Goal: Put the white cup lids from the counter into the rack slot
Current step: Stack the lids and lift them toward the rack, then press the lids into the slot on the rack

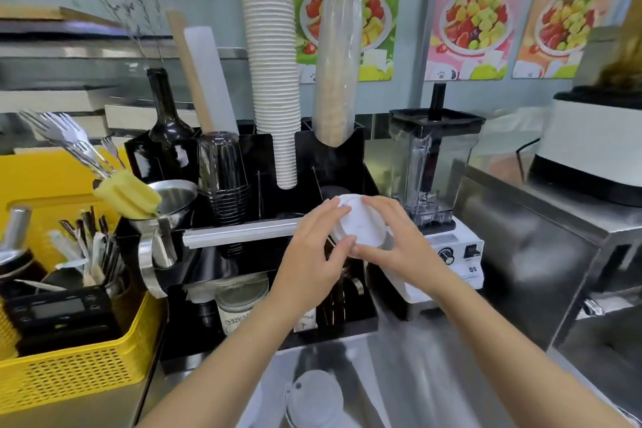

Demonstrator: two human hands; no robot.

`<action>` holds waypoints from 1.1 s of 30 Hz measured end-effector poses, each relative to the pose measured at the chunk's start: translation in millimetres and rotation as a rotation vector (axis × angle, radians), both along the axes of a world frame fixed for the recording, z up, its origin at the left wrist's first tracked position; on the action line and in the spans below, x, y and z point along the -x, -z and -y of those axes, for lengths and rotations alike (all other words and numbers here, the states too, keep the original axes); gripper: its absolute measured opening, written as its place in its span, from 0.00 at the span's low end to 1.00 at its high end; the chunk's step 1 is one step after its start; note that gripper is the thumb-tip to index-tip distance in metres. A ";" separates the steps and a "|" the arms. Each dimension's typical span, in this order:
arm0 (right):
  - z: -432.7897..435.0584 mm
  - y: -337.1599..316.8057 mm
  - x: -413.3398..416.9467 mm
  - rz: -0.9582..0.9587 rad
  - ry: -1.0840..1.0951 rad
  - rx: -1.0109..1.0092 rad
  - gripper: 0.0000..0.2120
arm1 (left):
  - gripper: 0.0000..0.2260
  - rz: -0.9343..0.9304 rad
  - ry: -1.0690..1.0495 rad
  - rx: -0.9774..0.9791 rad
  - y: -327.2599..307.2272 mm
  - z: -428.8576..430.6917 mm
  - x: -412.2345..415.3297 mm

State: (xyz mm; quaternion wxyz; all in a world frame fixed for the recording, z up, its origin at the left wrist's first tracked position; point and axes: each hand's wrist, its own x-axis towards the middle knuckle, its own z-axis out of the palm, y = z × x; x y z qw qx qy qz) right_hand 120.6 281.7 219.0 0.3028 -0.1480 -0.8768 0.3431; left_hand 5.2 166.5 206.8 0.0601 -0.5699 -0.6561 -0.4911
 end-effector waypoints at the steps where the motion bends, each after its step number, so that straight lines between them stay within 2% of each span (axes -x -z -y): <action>1: -7.6 -6.9 4.1 0.011 -0.008 0.013 0.29 | 0.18 0.003 -0.002 -0.006 -4.9 -6.7 3.9; 5: -38.8 -39.9 25.8 0.147 -0.016 -0.086 0.37 | 0.17 -0.058 -0.027 0.013 -22.3 -31.7 24.3; 11: -83.5 -77.1 67.0 0.428 0.001 -0.254 0.43 | 0.18 -0.245 -0.099 0.151 -40.3 -63.6 63.2; 16: -102.8 -81.9 95.9 0.628 -0.005 -0.381 0.34 | 0.19 -0.346 -0.120 0.318 -44.3 -86.6 83.0; 22: -110.9 -77.6 107.1 0.805 -0.020 -0.435 0.38 | 0.16 -0.438 -0.140 0.491 -36.9 -97.8 96.4; 25: -110.6 -74.2 111.9 0.922 -0.008 -0.490 0.40 | 0.14 -0.617 -0.186 0.546 -34.7 -103.6 99.4; 30: -110.5 -64.4 124.1 1.038 -0.036 -0.518 0.30 | 0.12 -0.679 -0.196 0.612 -32.1 -110.7 100.1; 33: -110.6 -60.2 128.0 1.106 -0.045 -0.490 0.28 | 0.14 -0.733 -0.181 0.697 -29.2 -114.7 102.9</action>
